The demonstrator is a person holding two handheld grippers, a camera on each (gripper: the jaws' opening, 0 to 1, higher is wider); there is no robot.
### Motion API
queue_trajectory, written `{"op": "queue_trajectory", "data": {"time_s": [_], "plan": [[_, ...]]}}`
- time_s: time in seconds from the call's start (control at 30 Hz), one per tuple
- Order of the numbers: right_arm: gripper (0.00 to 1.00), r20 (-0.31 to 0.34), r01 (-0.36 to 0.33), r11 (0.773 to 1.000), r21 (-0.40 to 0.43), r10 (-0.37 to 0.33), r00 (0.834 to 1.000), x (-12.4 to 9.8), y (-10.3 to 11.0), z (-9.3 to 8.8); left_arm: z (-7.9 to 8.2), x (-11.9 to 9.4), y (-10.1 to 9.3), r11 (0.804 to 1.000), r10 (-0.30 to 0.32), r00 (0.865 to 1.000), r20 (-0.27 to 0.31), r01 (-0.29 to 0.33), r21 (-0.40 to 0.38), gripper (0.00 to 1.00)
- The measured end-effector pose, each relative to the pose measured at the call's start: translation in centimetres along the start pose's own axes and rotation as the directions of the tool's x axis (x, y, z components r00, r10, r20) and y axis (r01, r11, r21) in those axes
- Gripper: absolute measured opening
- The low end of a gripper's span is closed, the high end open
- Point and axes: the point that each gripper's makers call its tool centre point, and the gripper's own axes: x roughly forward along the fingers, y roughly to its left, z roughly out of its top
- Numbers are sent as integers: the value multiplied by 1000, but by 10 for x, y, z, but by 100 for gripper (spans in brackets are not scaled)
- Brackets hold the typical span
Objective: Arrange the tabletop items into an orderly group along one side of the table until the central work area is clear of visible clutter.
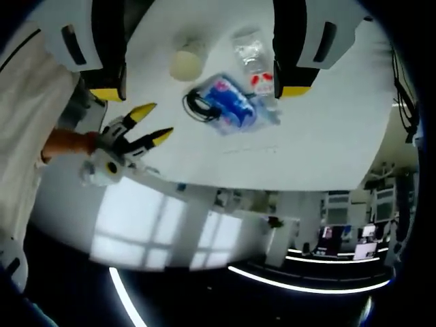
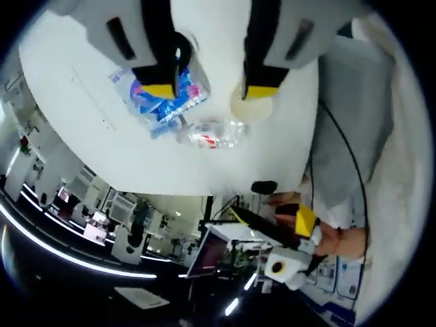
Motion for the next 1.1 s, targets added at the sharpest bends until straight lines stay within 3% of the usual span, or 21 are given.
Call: {"op": "queue_trajectory", "data": {"time_s": [0.33, 0.8, 1.1], "plan": [[44, -19, 55, 997, 45, -54, 998, -16, -19, -16, 5, 10, -6, 1000, -20, 1000, -3, 20, 14, 87], [44, -25, 98, 992, 76, -96, 995, -31, -34, -29, 12, 25, -16, 998, -46, 999, -14, 46, 34, 89], [43, -43, 129, 988, 89, -125, 991, -37, -44, -42, 20, 49, -27, 995, -84, 996, -24, 85, 58, 89]]}}
